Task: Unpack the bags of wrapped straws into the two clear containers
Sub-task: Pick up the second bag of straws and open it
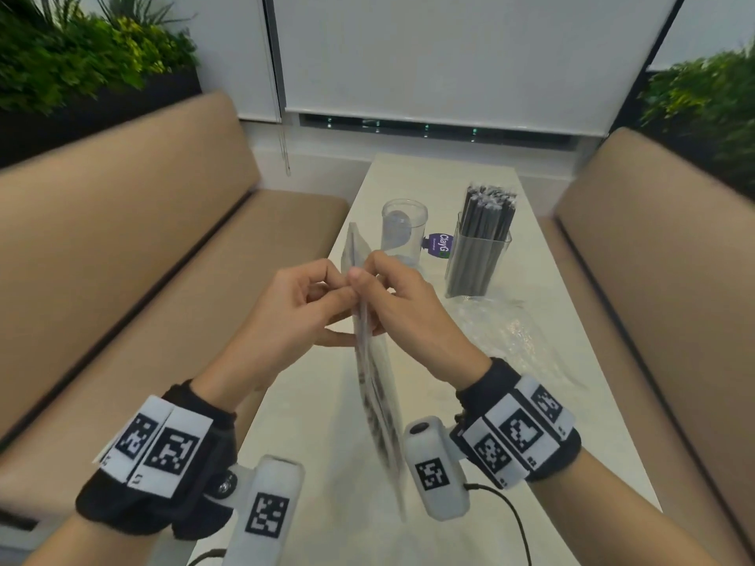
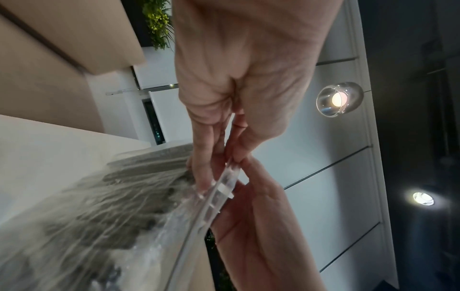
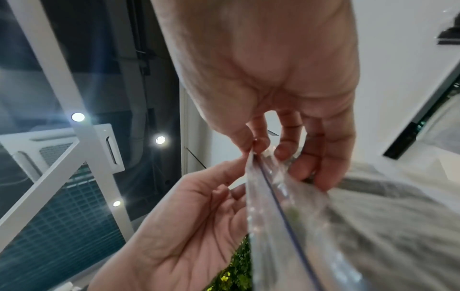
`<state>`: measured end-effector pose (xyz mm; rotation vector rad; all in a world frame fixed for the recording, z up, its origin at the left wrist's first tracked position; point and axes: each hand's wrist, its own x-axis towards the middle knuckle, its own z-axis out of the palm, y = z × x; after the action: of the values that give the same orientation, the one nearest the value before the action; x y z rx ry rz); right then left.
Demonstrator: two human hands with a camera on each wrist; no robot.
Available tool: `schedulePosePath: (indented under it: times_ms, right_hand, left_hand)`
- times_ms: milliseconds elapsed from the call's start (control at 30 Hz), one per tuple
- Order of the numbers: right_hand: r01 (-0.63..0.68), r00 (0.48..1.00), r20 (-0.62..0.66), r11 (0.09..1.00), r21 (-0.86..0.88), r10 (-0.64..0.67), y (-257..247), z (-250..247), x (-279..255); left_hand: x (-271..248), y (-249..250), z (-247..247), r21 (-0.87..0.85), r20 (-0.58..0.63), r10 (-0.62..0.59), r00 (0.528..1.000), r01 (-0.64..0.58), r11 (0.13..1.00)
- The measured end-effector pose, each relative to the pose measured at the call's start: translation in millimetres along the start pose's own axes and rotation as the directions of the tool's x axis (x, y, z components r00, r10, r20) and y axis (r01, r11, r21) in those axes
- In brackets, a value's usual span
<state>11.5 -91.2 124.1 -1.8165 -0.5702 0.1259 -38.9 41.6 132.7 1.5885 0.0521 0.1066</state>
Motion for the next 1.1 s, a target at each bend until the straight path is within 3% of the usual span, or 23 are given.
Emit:
schedulePosePath:
  times_ms: [100,133,200,267,333,433,467,567,667,733,767,833,867,900,967,1000,1067,1100]
  right_hand:
    - [0.052,0.997,-0.044,0.996,-0.072,-0.055,2,2,1]
    - [0.057,0.996,-0.067,0.994,-0.094,-0.063,3,4,1]
    - [0.056,0.991,-0.116,0.991,-0.119,-0.07,4,7,-1]
    - [0.058,0.989,-0.126,0.989,-0.136,-0.075,3,6,-6]
    - [0.04,0.988,-0.145,0.988,-0.146,-0.062,4,1,-9]
    - [0.022,0.968,-0.244,0.992,-0.124,-0.052,7,-5,-4]
    - [0.023,0.96,-0.275,0.991,-0.13,-0.058,8,-5,-2]
    - [0.008,0.963,-0.263,0.985,-0.17,-0.053,10,-1,2]
    - [-0.073,0.996,-0.072,0.962,-0.264,0.056,16,2,-2]
    - [-0.065,0.998,-0.02,0.938,-0.34,0.061,21,-7,-6]
    - [-0.053,0.998,-0.039,0.921,-0.387,0.041,23,-17,-7]
    - [-0.056,0.995,-0.102,0.887,-0.459,0.01,24,-46,-8]
    - [-0.069,0.992,-0.122,0.874,-0.481,0.011,24,-60,-8]
    - [-0.088,0.992,-0.124,0.869,-0.488,0.031,24,-71,-9]
    - [-0.115,0.993,-0.084,0.871,-0.478,0.085,26,-79,-13]
    - [-0.131,0.991,-0.07,0.874,-0.468,0.111,28,-79,-15]
    - [-0.216,0.976,-0.071,0.89,-0.401,0.205,34,-73,-19]
    - [-0.28,0.96,-0.069,0.897,-0.342,0.273,37,-69,-21]
  left_hand:
    - [1,-5,4,0.12,-0.1,0.045,0.994,-0.033,0.992]
    - [2,-8,7,0.269,-0.153,0.126,0.98,-0.081,0.96]
    - [5,-15,8,0.575,-0.239,0.307,0.921,-0.12,0.809]
    - [9,-15,-2,0.658,-0.296,0.382,0.875,-0.103,0.746]
    - [11,-15,-12,0.708,-0.251,0.439,0.862,-0.145,0.691]
    - [6,-21,-11,0.784,0.005,0.44,0.898,-0.277,0.556]
    - [5,-23,-7,0.777,0.032,0.365,0.931,-0.252,0.576]
    - [11,-27,6,0.622,-0.085,0.146,0.986,-0.062,0.781]
    - [14,-26,9,0.627,-0.081,0.244,0.966,-0.141,0.766]
    - [10,-21,-3,0.703,0.022,0.345,0.938,-0.26,0.662]
    - [7,-20,-12,0.783,0.07,0.371,0.926,-0.282,0.555]
    - [-3,-19,-32,0.951,0.09,0.299,0.95,-0.171,0.257]
    - [-7,-22,-42,0.988,0.039,0.22,0.975,-0.071,0.14]
    - [-10,-27,-50,0.997,0.005,0.159,0.987,-0.018,0.081]
    - [-13,-36,-60,0.982,0.017,0.043,0.999,-0.025,0.188]
    - [-14,-36,-61,0.953,0.048,0.014,0.999,-0.05,0.298]
    - [-18,-35,-60,0.763,0.063,-0.021,0.998,-0.035,0.646]
    - [-20,-35,-59,0.554,0.063,-0.053,0.997,0.01,0.832]
